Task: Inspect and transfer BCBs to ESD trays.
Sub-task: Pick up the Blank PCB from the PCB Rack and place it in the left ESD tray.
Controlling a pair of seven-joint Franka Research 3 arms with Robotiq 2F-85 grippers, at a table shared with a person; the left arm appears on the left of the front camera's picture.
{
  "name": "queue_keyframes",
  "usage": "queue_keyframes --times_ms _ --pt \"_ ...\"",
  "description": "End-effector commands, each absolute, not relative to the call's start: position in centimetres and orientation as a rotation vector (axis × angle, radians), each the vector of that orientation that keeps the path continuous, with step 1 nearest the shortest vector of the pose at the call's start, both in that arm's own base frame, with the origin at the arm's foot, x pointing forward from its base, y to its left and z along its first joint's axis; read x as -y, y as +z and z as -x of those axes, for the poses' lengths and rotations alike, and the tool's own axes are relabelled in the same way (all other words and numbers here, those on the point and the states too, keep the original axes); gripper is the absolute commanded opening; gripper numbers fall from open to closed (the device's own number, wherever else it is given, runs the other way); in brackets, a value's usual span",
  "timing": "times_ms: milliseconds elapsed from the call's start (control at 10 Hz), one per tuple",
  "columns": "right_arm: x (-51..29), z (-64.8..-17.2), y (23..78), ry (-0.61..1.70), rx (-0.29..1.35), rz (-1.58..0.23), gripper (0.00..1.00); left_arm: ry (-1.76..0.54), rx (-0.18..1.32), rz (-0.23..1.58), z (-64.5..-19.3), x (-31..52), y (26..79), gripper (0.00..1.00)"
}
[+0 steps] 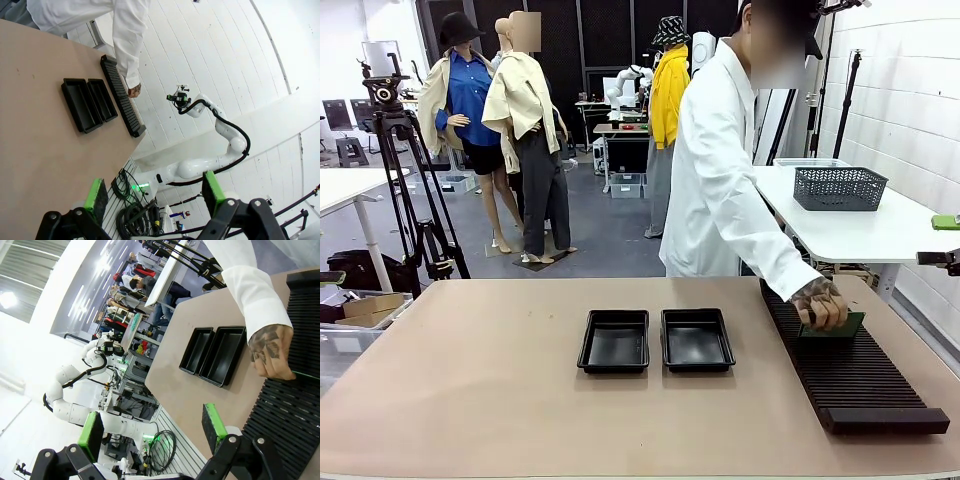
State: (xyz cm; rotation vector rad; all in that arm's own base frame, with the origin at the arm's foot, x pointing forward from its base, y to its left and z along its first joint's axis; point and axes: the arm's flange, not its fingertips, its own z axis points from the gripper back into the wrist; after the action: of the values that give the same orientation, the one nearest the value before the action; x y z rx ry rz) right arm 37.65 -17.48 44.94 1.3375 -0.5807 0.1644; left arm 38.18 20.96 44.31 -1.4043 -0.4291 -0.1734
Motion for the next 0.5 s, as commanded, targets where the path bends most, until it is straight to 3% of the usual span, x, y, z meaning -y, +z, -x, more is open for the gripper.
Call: queue_keyframes --times_ms 0,400 --pt "17.53 -37.53 44.89 0.163 0.572 -1.342 1.0 -0.168 0.425 1.394 -38.08 -21.17 44.38 1.0" --pt "17.53 -37.53 44.89 0.163 0.572 -1.342 1.0 -0.168 0.425 1.394 -38.08 -21.17 44.38 1.0"
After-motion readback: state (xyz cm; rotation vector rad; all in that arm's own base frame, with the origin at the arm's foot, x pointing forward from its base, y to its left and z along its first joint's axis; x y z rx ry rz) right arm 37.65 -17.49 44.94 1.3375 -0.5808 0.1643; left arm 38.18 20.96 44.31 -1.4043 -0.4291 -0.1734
